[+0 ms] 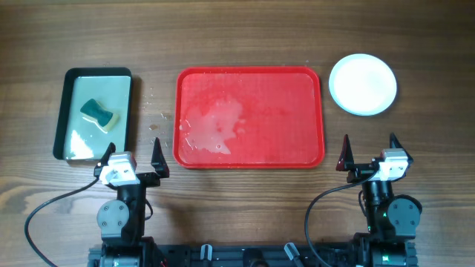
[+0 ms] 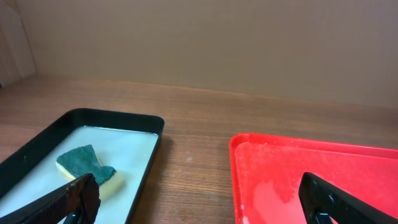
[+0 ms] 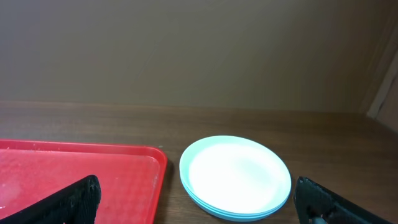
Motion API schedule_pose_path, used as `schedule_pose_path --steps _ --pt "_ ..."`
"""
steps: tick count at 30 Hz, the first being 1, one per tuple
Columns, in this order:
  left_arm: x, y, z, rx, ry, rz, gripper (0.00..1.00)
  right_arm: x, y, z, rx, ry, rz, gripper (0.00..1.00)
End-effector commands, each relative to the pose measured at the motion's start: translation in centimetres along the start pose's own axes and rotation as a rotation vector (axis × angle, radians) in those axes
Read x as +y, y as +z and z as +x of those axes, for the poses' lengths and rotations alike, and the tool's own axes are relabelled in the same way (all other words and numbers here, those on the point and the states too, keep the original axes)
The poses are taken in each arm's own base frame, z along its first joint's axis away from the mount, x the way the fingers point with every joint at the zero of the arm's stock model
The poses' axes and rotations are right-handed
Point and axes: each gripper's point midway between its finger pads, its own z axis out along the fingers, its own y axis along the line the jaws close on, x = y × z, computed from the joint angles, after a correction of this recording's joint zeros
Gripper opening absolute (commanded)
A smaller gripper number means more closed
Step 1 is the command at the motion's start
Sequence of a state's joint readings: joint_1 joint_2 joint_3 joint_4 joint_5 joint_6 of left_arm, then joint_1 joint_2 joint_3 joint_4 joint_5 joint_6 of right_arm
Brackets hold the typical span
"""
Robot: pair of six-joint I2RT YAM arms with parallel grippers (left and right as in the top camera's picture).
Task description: Clean dirty plates on tray and stack at the side
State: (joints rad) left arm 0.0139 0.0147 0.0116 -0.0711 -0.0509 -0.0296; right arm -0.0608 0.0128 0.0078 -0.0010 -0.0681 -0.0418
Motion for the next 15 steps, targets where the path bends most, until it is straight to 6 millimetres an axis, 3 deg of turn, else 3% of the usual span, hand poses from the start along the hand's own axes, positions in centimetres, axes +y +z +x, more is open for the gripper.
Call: schedule_pose_path --steps 1,15 --pt "-0.37 -0.03 0.15 -0.001 0.027 0.02 1.0 -0.32 -0.05 -0.09 -0.007 0.017 0.017 1.0" --pt "-0.72 -0.05 0.09 -0.005 0.105 0.035 1.0 -0.33 -0.05 -0.09 -0.007 0.017 0.017 1.0"
